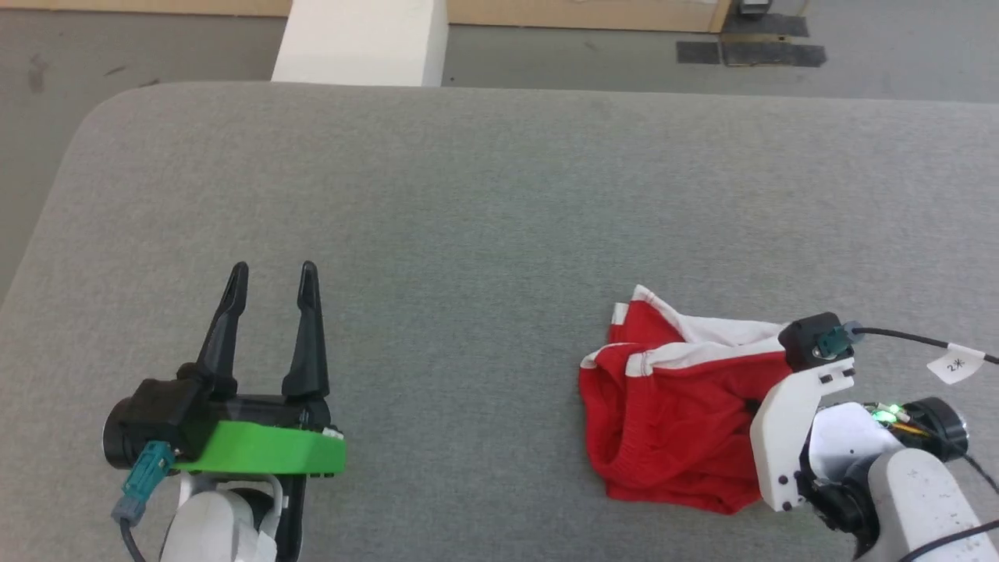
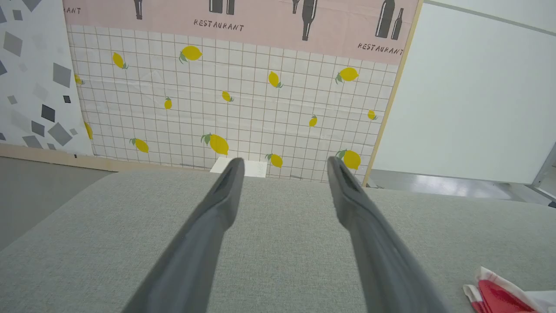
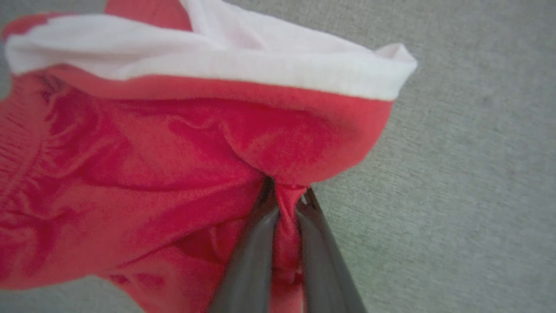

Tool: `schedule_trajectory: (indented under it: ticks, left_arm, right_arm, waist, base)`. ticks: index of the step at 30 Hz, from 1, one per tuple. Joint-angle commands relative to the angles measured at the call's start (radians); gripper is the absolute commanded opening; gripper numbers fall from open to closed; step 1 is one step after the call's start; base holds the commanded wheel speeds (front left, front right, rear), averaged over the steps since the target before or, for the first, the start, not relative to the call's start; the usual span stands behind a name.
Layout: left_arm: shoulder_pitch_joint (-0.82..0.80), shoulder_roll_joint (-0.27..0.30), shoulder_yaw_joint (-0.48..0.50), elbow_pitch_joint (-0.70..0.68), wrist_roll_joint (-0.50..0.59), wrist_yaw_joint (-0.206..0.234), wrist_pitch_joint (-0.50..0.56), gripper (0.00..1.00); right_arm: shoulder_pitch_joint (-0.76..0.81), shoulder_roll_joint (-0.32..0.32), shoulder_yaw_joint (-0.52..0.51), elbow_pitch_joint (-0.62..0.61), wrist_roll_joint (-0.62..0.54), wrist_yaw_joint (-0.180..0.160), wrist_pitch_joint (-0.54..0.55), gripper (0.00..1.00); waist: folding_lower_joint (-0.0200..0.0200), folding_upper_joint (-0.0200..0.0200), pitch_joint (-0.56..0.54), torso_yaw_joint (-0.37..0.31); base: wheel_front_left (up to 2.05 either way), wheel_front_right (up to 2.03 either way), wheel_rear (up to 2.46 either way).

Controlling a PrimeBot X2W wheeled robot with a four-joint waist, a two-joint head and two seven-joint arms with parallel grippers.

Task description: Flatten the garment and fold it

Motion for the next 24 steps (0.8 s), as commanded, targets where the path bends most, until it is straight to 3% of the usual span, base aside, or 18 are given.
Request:
schedule_trajectory:
  ticks: [1,6,7,12,19,24]
  left_arm:
    - [0.001,-0.002,0.007,-0.004,0.005,-0.006,-0.005,1.00]
    - [0.019,-0.002,0.028,-0.029,0.019,-0.006,-0.005,1.00]
    - [0.012,-0.002,0.027,-0.035,0.026,-0.006,-0.005,1.00]
    - [-0.018,0.007,0.017,-0.043,0.044,-0.007,-0.005,1.00]
    - [-0.058,0.045,0.014,-0.068,0.063,-0.007,-0.005,1.00]
    - [-0.075,0.080,0.034,-0.105,0.083,-0.007,-0.005,1.00]
  right_arm:
    - [-0.013,-0.039,0.022,-0.013,0.011,-0.002,0.008,0.00]
    - [-0.041,-0.184,0.149,-0.072,0.068,-0.002,0.052,0.00]
    - [-0.063,-0.255,0.189,-0.089,0.100,-0.002,0.064,0.00]
    - [-0.124,-0.392,0.236,-0.092,0.147,-0.002,0.059,0.00]
    - [-0.246,-0.540,0.272,-0.002,0.174,-0.002,-0.012,0.00]
    - [-0.336,-0.588,0.226,0.111,0.164,-0.002,-0.089,0.00]
  waist:
    - [0.0000,0.0000,-0.011,-0.037]
    - [0.0000,0.0000,0.004,-0.162]
    - [0.0000,0.0000,0.020,-0.216]
    - [0.0000,0.0000,0.072,-0.315]
    - [0.0000,0.0000,0.183,-0.391]
    - [0.0000,0.0000,0.273,-0.411]
  base:
    - [0.00,0.00,0.00]
    - [0.00,0.00,0.00]
    - [0.00,0.00,0.00]
    - [0.00,0.00,0.00]
    - [0.00,0.00,0.00]
    - [0.00,0.00,0.00]
